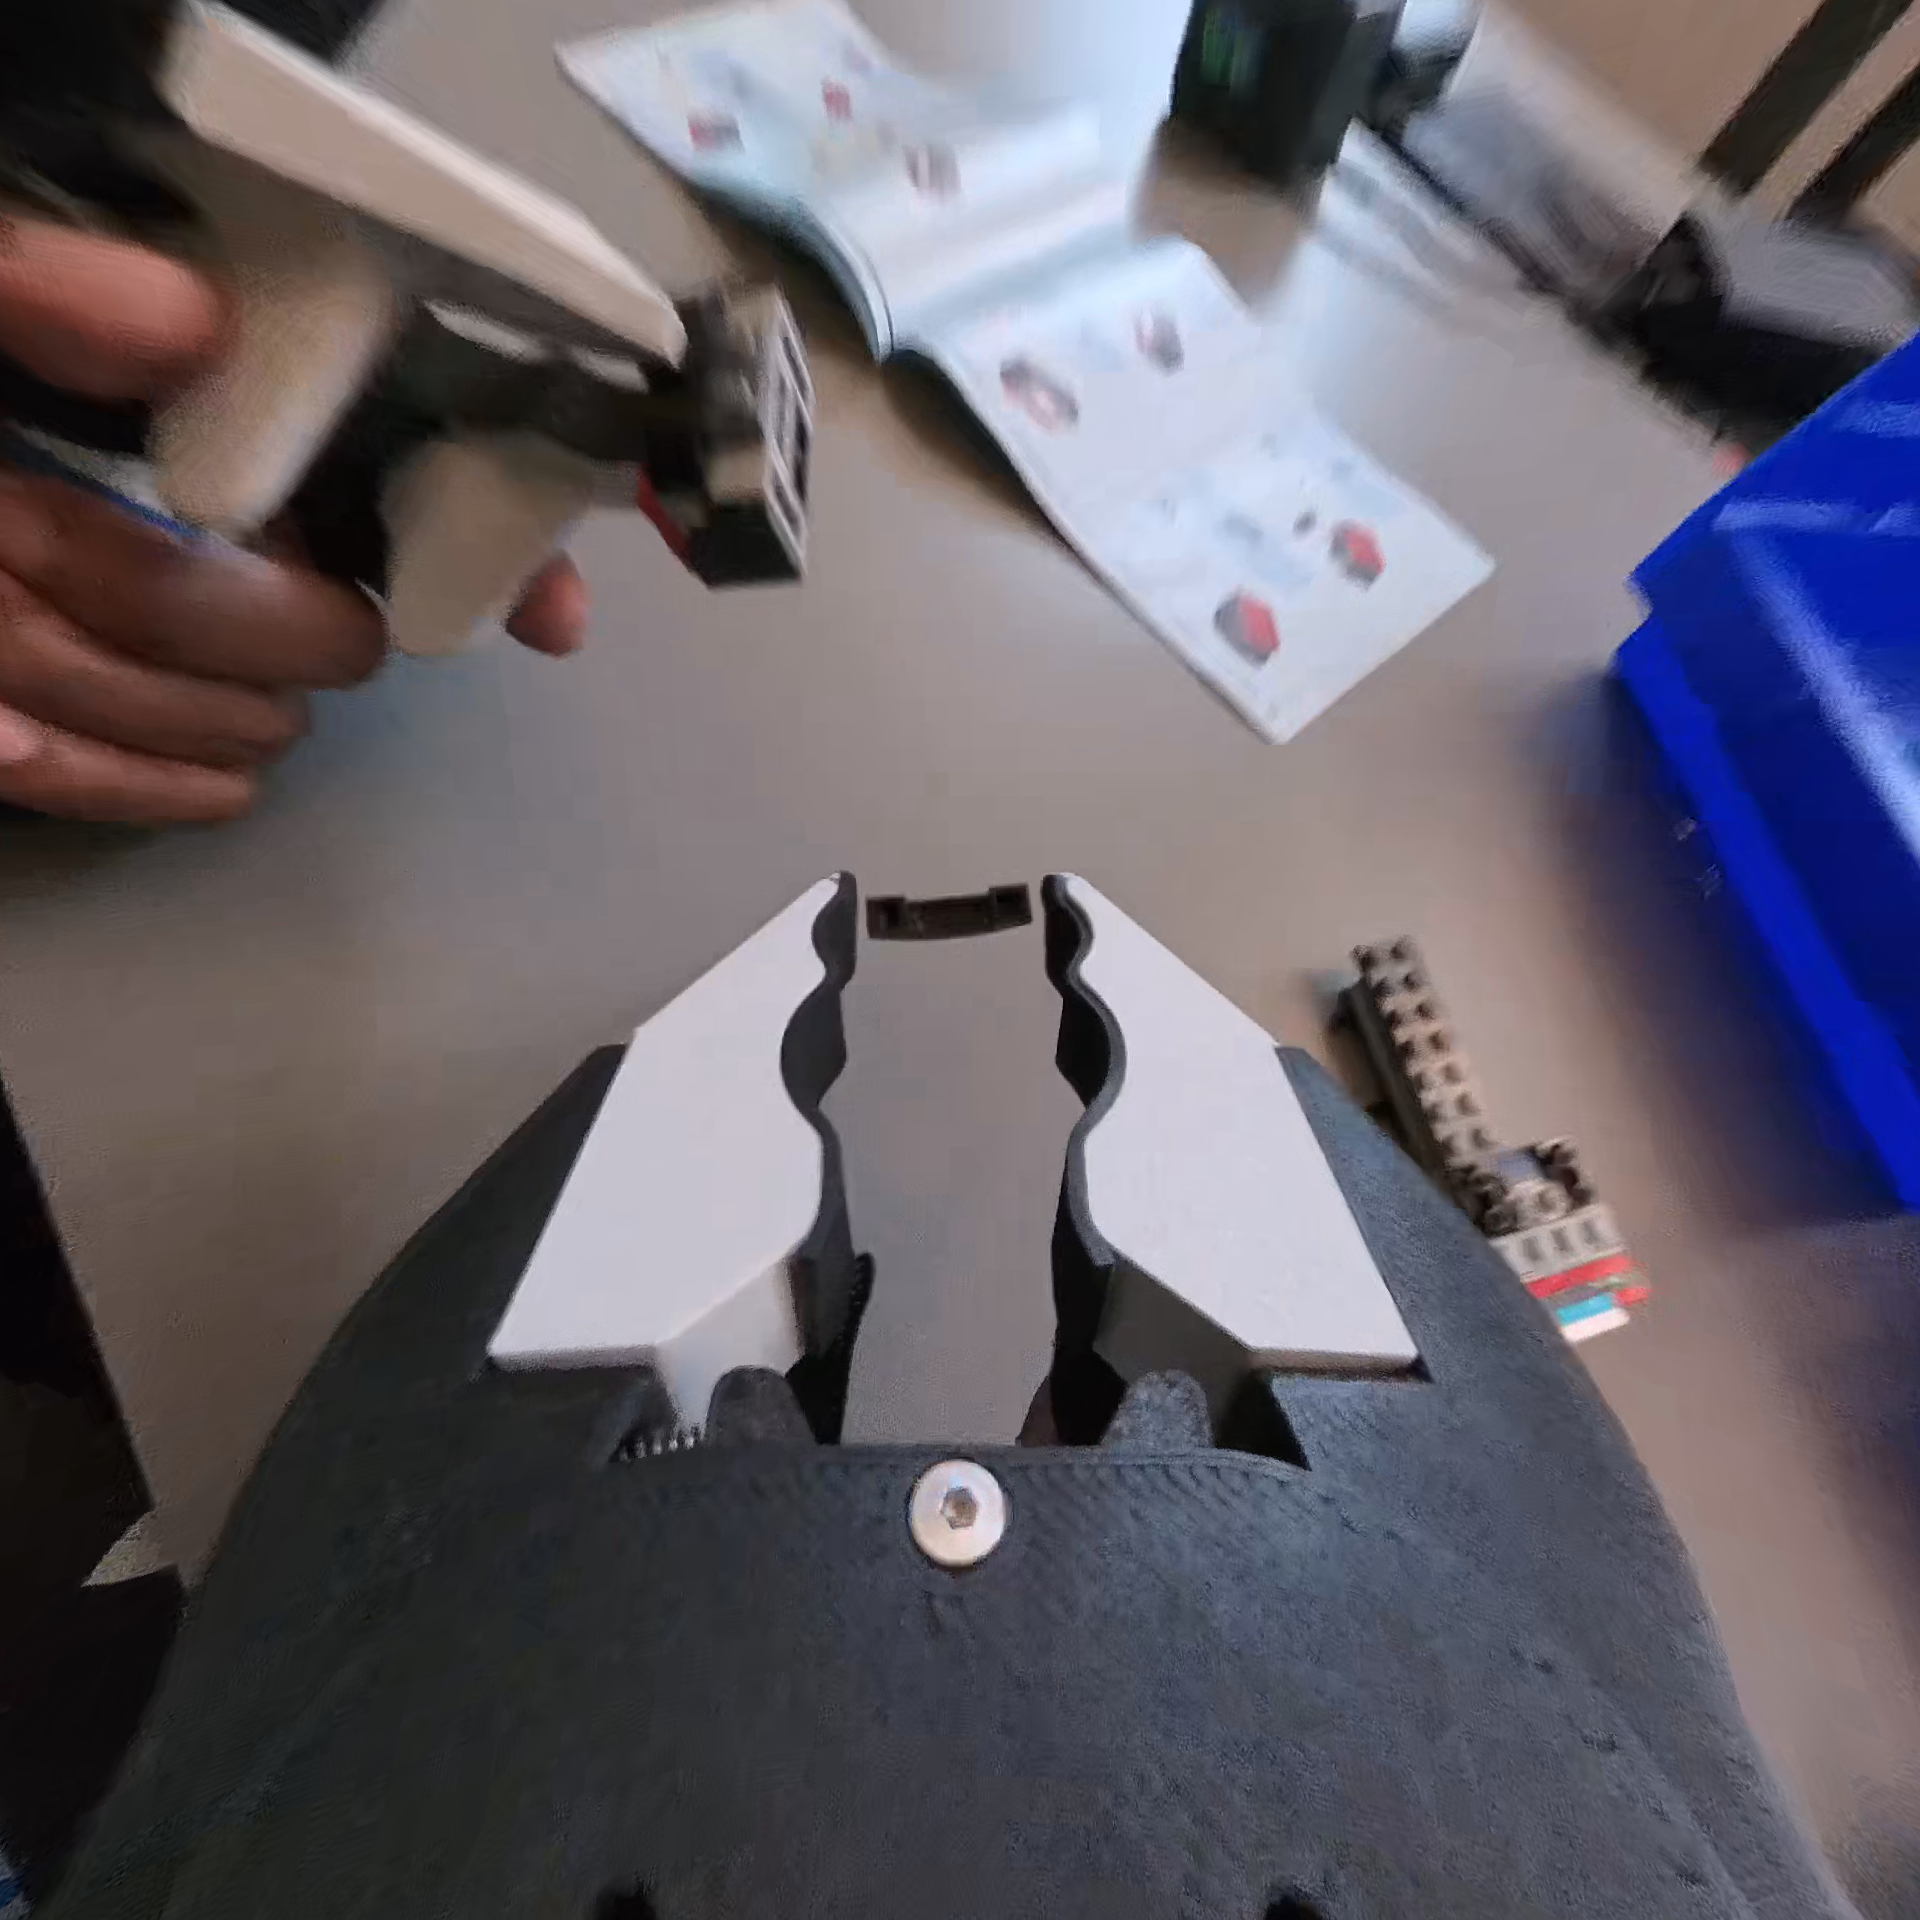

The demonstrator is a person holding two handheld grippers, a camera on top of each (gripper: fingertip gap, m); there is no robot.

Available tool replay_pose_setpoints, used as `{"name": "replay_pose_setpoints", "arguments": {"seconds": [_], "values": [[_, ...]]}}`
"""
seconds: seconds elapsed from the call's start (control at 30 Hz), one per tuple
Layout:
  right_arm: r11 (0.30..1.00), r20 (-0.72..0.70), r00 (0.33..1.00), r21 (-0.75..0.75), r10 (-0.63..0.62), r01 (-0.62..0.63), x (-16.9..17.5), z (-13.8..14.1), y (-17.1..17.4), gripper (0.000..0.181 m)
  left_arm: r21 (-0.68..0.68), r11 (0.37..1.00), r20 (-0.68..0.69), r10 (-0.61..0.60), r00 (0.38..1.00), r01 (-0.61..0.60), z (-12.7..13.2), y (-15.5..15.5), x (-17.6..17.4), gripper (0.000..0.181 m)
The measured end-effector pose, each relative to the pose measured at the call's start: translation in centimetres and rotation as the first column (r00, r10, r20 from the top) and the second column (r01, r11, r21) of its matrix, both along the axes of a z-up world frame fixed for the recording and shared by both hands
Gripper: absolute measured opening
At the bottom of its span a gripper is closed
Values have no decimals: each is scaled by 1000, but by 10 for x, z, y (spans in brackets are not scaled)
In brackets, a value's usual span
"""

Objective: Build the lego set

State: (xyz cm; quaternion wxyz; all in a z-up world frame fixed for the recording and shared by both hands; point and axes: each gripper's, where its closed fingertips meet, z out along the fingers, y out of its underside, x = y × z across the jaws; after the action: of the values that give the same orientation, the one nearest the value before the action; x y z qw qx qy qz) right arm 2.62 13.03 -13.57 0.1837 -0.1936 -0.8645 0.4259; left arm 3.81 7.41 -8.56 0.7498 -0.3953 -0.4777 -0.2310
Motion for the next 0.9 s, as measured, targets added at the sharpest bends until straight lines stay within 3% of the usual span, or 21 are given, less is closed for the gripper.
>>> {"name": "replay_pose_setpoints", "arguments": {"seconds": [0.17,0.43,0.67,0.9], "values": [[999,-43,998,-30,35,-36,6,27,7,46,9,1000,8,-1,1000,1,0,-1,-1,23],[994,68,996,96,-59,52,2,-23,26,38,5,1000,13,15,1000,-15,-1,-6,-2,22],[975,0,993,193,-117,115,-28,-35,36,34,10,1000,11,13,1000,-13,-1,-6,-2,23],[984,154,985,172,-79,52,-34,-48,34,35,23,1000,5,5,1000,-5,1,-8,-2,22]]}}
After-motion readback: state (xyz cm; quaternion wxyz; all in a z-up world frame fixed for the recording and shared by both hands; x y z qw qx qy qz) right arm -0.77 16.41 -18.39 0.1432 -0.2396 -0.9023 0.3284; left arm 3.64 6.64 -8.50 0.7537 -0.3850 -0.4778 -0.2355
